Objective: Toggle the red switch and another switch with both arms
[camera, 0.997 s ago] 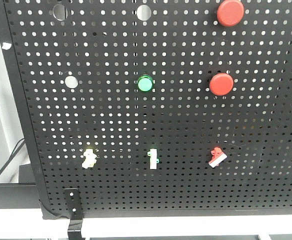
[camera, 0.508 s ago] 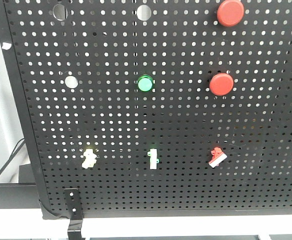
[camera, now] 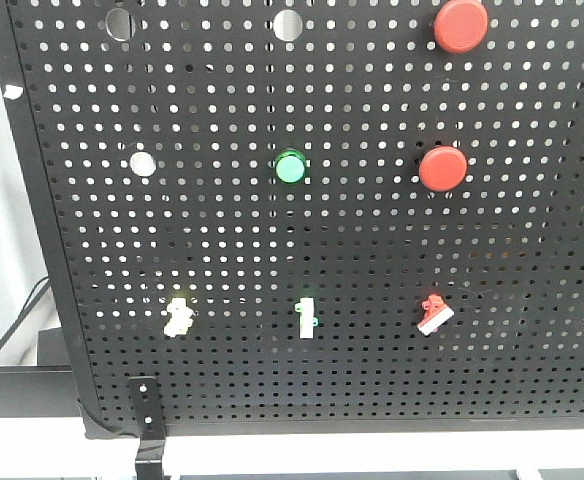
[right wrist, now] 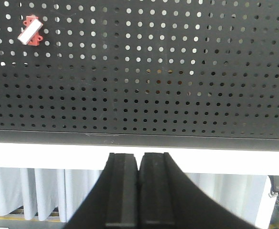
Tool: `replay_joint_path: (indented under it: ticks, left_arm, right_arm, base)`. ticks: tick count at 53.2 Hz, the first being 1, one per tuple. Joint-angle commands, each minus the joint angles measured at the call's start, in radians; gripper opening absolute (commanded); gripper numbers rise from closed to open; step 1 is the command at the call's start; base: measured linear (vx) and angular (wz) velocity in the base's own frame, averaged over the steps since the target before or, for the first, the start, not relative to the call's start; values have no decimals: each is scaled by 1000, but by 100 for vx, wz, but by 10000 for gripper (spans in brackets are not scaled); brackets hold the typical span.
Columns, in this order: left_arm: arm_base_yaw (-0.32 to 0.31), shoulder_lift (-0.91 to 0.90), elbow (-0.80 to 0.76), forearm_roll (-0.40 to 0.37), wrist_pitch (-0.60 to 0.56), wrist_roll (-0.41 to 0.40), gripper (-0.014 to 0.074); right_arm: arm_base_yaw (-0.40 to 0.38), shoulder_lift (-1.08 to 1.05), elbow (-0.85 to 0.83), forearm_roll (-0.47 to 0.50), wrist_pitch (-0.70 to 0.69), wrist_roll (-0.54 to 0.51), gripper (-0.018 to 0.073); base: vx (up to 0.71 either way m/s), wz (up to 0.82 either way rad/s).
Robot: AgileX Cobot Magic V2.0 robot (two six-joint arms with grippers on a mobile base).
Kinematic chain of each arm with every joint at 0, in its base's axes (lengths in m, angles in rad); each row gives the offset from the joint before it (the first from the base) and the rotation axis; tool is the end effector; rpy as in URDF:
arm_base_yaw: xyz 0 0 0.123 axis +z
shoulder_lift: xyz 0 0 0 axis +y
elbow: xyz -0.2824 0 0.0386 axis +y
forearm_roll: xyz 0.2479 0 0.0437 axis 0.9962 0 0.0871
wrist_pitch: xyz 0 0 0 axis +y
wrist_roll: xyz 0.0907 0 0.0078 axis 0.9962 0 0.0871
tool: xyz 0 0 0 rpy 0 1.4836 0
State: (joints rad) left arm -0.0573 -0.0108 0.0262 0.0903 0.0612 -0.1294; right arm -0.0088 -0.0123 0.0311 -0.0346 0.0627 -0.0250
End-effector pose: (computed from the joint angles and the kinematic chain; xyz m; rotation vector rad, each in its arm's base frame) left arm 0.0567 -0.0027 0.1993 0.0097 1.5604 -0.0718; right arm 0.0569 -0.0007 0.1975 -0.0380 1.5649 -0.0555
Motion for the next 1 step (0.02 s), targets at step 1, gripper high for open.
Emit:
replay_joint_path:
  ticks: [1]
  left_arm:
    - [1, -17, 19, -7, -75, -2, 3]
  right_arm:
    - [-3, -7, 6, -11, -76, -9, -6]
  base:
    - [0, 0]
